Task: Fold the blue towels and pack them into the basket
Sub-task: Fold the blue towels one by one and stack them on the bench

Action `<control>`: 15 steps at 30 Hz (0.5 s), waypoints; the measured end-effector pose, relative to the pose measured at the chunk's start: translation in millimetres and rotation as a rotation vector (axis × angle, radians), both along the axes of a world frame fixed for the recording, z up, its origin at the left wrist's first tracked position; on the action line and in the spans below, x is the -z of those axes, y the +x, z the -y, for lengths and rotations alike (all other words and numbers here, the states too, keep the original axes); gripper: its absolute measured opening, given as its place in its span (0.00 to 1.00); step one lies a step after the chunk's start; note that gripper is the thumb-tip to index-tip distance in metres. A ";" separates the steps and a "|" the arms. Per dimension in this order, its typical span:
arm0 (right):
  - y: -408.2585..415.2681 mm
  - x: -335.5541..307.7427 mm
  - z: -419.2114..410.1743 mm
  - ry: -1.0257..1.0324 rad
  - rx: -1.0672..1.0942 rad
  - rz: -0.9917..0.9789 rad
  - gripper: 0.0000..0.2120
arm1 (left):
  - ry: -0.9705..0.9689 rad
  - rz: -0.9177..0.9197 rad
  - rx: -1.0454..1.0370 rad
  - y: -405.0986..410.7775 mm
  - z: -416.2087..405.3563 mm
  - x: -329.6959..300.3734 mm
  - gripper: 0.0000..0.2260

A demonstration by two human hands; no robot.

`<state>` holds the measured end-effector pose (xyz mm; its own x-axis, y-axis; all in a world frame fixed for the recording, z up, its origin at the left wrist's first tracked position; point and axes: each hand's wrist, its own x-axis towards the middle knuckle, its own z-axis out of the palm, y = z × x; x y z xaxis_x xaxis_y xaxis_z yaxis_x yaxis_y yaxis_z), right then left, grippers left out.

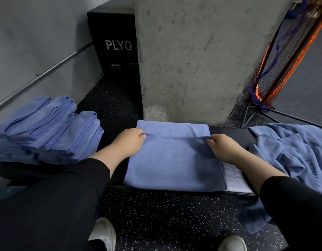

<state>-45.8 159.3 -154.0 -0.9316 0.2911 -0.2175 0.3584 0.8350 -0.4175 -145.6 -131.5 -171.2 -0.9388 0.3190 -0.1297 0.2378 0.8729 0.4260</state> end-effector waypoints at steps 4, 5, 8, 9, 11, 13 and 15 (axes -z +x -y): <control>13.9 -6.0 3.1 0.027 -0.050 0.104 0.15 | 0.003 0.064 0.023 10.0 11.4 -5.9 0.17; 18.1 -7.9 2.5 -0.008 -0.058 0.132 0.15 | -0.001 0.082 0.035 14.1 14.9 -8.1 0.16; 34.8 -13.2 -0.3 -0.181 -0.075 0.211 0.13 | -0.042 0.123 0.079 27.8 25.4 -14.8 0.15; 40.8 -14.8 -1.2 -0.227 -0.076 0.228 0.13 | -0.050 0.135 0.090 33.0 28.3 -17.2 0.15; 50.5 -15.9 -4.3 -0.291 -0.068 0.224 0.13 | -0.035 0.156 0.097 39.9 33.7 -19.6 0.15; 57.9 -18.8 -8.1 -0.315 -0.073 0.202 0.14 | 0.030 0.194 0.079 43.2 37.9 -21.9 0.16; 59.6 -20.1 -13.6 -0.384 -0.072 0.134 0.14 | 0.228 0.283 0.013 44.0 40.5 -25.0 0.15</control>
<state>13.8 172.9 -133.9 -0.9025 0.1000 -0.4189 0.3774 0.6523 -0.6573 -101.6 -172.0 -146.2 -0.8714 0.3816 -0.3083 0.0929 0.7455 0.6600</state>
